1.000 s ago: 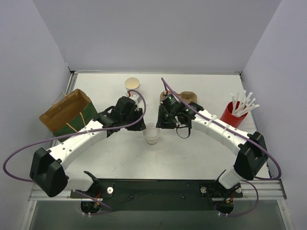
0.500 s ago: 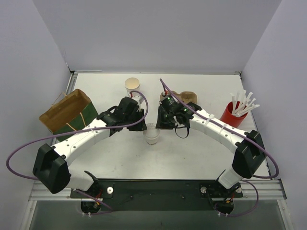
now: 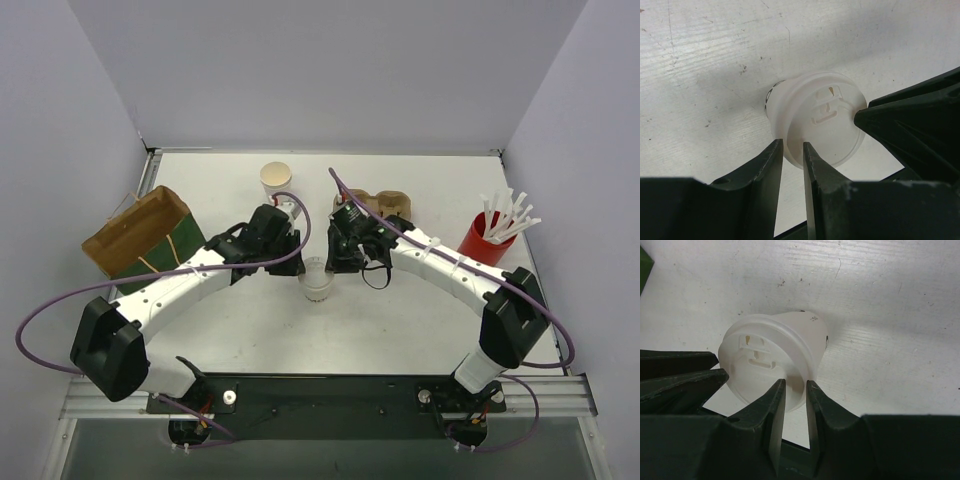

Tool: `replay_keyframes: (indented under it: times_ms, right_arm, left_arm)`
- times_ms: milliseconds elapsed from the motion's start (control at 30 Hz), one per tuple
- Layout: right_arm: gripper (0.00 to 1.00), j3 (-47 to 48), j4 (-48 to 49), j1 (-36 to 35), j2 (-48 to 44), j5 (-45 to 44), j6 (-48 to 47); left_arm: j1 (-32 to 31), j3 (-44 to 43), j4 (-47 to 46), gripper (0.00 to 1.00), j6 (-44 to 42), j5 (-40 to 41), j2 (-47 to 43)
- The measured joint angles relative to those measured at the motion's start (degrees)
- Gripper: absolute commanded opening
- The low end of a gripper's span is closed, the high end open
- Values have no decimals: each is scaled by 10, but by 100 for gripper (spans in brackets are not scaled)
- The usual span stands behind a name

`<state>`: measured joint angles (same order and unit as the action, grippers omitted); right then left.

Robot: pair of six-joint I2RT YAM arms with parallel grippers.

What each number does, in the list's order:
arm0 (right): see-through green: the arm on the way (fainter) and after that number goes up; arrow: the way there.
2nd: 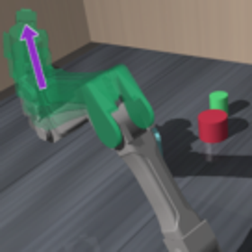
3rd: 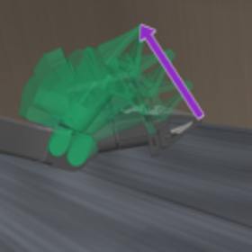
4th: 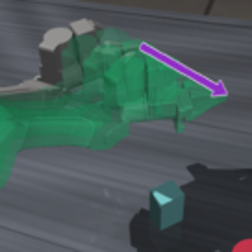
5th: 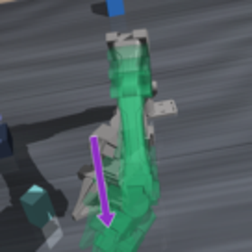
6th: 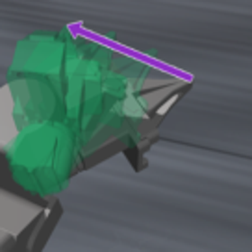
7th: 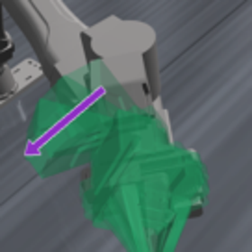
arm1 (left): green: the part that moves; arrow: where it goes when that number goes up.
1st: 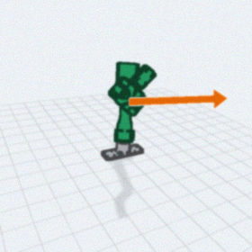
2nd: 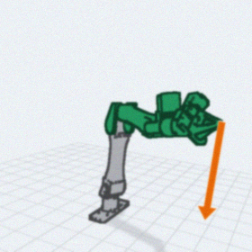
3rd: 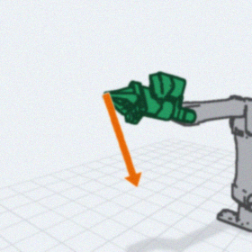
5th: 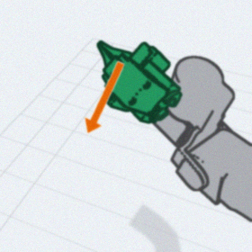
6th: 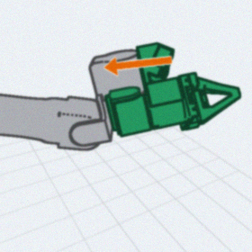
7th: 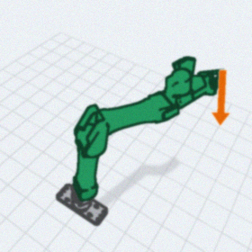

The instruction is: Pack the takeout coffee

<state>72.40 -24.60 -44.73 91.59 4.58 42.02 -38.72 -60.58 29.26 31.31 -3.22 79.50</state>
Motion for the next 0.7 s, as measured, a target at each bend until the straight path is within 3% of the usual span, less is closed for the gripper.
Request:
replay_keyframes:
  times_ms: [133,300,700]
  right_arm:
    - [18,-4,0,-2,3,0,0]
    - [13,-13,10,-6,5,0,2]
    - [13,-33,40,-6,-2,-3,17]
  left_arm:
    - [-2,2,0,29,0,0,3]
    - [-3,12,-12,18,6,4,4]
    - [-2,45,-65,17,20,30,-6]
